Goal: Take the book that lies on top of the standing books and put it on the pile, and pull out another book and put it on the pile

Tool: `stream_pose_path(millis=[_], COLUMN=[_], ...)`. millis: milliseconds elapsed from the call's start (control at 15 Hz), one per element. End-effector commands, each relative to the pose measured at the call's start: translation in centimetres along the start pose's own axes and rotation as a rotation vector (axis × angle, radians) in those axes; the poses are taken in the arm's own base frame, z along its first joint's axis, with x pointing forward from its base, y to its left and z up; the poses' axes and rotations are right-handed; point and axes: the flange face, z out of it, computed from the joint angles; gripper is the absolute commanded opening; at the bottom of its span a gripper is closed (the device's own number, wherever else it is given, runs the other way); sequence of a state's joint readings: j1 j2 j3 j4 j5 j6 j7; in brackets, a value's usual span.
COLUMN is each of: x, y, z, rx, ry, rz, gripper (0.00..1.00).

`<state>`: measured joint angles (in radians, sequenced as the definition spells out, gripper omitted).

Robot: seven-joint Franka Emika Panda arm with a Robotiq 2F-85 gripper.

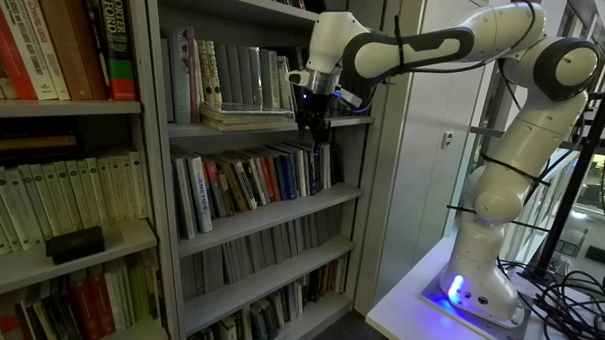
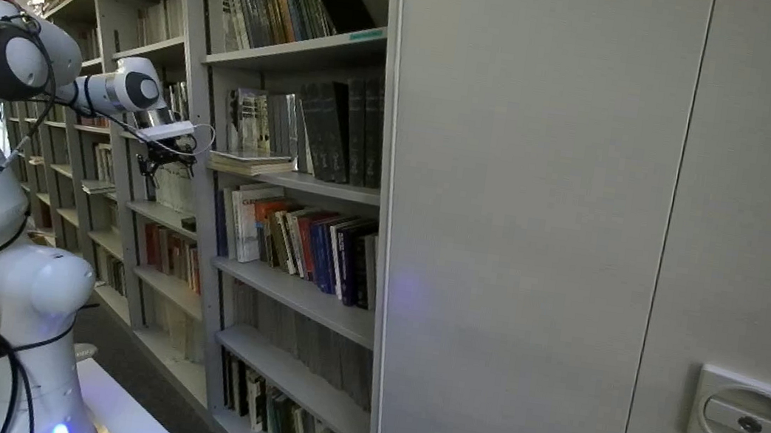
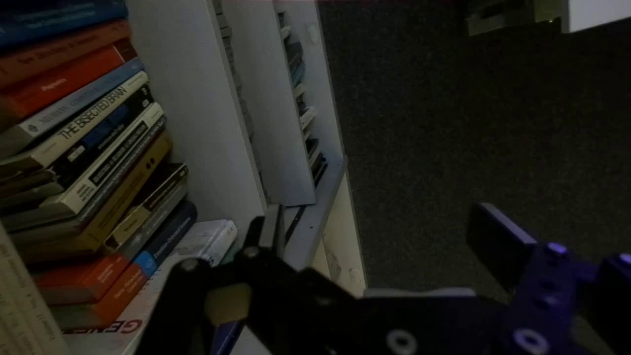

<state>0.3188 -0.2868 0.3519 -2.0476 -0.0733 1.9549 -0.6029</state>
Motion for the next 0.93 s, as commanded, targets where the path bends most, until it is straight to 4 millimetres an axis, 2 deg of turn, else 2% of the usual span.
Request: stream_pose_path(millis=[0,867], x=[0.05,0.33], y=[0.06,-0.06], z=[0.08,0.53], rx=[0.053,0.032], ry=[0.014,0.007], rz=[0.022,0.006], gripper=[1.00,1.00])
